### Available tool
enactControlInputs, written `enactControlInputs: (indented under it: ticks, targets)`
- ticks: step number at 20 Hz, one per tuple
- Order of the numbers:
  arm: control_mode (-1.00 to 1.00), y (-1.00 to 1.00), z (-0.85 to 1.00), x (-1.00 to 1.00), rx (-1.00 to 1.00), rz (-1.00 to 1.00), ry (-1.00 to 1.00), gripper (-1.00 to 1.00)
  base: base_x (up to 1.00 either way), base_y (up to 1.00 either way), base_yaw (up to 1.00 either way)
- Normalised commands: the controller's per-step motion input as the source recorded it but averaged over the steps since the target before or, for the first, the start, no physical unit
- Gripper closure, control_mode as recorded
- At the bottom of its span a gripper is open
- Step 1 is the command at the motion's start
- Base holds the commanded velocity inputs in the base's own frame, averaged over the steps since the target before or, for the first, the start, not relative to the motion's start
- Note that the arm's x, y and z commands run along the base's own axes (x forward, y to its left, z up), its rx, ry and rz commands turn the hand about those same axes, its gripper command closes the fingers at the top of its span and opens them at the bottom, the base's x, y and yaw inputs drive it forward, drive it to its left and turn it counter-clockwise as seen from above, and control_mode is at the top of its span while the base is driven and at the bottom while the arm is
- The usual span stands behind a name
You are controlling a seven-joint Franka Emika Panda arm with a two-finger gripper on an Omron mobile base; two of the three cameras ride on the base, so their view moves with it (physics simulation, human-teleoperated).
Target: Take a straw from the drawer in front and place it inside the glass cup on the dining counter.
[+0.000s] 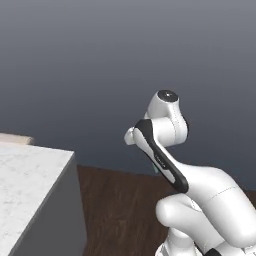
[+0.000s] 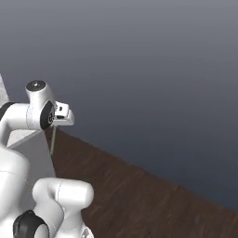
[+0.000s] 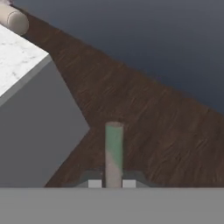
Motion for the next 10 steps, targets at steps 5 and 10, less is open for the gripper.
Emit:
enactControlInputs:
  ticks: [5,10]
  targets:
    - [1.0,0.0,0.0,0.0,0.0,0.0,0.0,1.0,1.0,-0.57,0.53]
    - [1.0,0.0,0.0,0.0,0.0,0.0,0.0,1.0,1.0,-0.5,0.58]
